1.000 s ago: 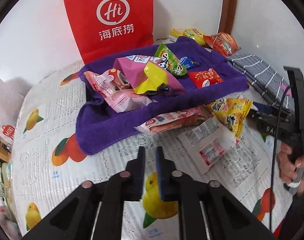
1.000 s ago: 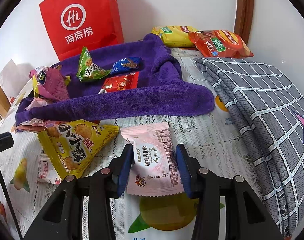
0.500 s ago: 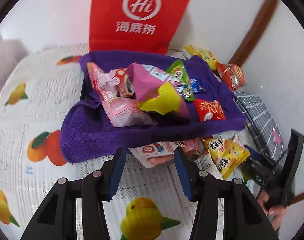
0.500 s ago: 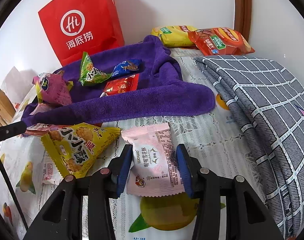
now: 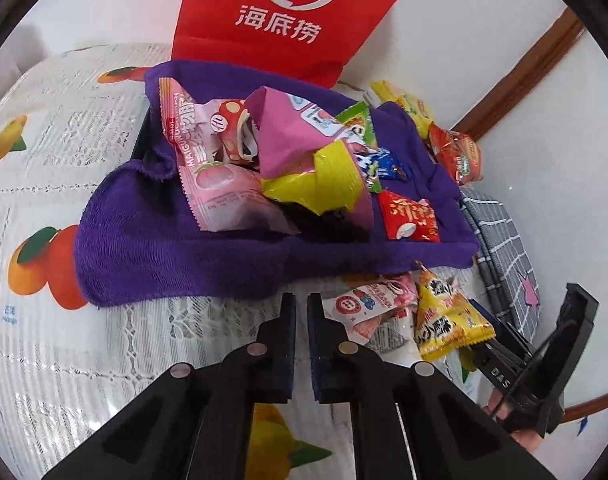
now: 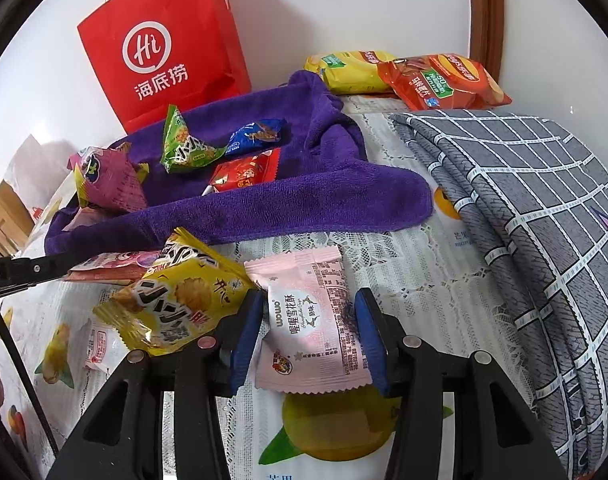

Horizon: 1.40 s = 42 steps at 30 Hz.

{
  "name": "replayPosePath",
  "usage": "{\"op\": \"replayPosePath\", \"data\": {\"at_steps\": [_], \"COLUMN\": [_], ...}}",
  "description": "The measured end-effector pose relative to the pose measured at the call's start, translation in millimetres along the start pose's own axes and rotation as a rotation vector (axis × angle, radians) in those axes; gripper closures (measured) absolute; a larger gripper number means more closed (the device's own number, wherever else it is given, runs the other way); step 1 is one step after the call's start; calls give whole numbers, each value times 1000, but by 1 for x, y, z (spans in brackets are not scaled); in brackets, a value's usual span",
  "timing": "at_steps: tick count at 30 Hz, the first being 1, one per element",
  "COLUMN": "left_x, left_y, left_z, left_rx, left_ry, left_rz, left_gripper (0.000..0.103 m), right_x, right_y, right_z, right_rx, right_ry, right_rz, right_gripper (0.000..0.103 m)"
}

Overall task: Organize snacks
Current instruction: 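Grasp the pink candy stick packet with the left tool while the right tool holds the pink packet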

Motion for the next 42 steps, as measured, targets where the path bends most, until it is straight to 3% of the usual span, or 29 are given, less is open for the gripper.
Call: {"op": "replayPosePath", "data": {"at_steps": [10,14,15,22,31,34,37,42], "left_x": [-20,-42,-49,-78,-73,-73,-78,-87], "left_y": [17,17,17,-10,-41,-35,-35,-56], "left_z": [3,3,2,3,-8,-9,-5,-3], "left_rx": [-1,-13,-23,14,124,120,90,149], "left_ry": [-52,-157,-190,-294,-309,-320,-355,-387], "left_rz": [-13,7,16,25,68,56,92,89], "left_gripper": [97,61,60,60,61,61,61,61], "right_x": [2,1,0,-4,-12,-10,-8,-10], "right_y": [-2,-1,-1,-1,-1,-1,-1,-1], "right_z": [-1,-1,-1,-2,-3,-3,-3,-3], "right_rx": [-4,-7,-7,-11,-18,-18,-17,-19], "right_ry": [10,-6,-9,-28,-76,-73,-64,-73], "right_rz": [-10,6,8,27,78,72,61,72], "right_gripper": [55,55,55,55,55,55,55,55]}}
Point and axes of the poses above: each gripper's, at about its wrist camera, not at the fingertips, and y roughly against the way its jaws point, x to its left, z to its top, the point moved 1 cm from there along -y, roughly the way its jaws point, and after that the axes turned 5 degrees about -z, right-handed, at the moved point
